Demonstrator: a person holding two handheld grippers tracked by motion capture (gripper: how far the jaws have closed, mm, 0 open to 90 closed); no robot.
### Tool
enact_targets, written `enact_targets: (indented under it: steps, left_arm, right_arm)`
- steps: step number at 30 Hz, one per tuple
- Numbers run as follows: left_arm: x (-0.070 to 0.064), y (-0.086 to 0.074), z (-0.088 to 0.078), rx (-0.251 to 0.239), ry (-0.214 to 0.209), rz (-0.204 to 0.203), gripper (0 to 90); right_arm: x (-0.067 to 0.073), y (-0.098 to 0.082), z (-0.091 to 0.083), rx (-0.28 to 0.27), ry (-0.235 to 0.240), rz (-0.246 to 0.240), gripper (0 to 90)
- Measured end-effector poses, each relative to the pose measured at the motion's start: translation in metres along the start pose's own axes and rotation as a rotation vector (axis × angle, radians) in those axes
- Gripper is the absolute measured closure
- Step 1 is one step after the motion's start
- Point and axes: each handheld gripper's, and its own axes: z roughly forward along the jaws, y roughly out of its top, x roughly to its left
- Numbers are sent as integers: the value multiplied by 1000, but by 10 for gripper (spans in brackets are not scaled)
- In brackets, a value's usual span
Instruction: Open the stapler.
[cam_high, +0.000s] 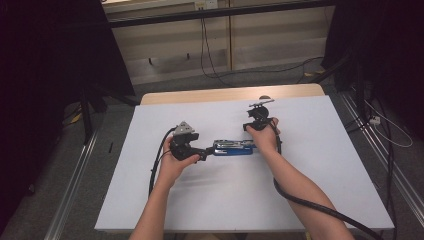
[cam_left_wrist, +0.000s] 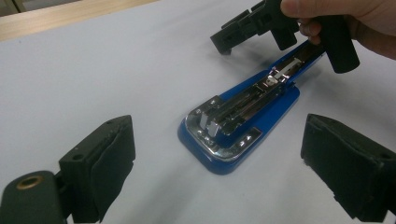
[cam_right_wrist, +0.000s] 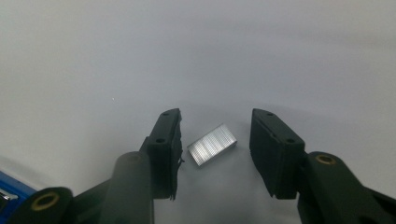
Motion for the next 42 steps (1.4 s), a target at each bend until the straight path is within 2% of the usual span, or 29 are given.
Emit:
enact_targets:
  steps: [6,19,21,24,28,34,37,42]
  left_arm:
    - [1,0,0,-1,3,-1,104]
    - [0,0,0,-4,5,0,107]
    - [0,0,0,-2,6,2,107]
    - [1,0,0,-4,6,2,107]
    - [1,0,0,-2,7,4,107]
    - [2,0,-2,0,11,3,107]
    - [2,0,-2,-3,10,1,107]
    - [4,0,-3,-7,12,-2,106]
  right_arm:
    - [1,1,2,8,-10,-9,537]
    - [-5,-1,-2,23,1,-42,750]
    - [-5,-1,-2,23,3,-49,750]
    - [-4,0,-1,24,17,-39,697]
    - [-3,2,0,29,16,-45,691]
    - [-4,2,1,36,4,-86,784]
    - [-6,2,1,31,18,-117,789]
    - [-11,1,-3,25,54,-123,790]
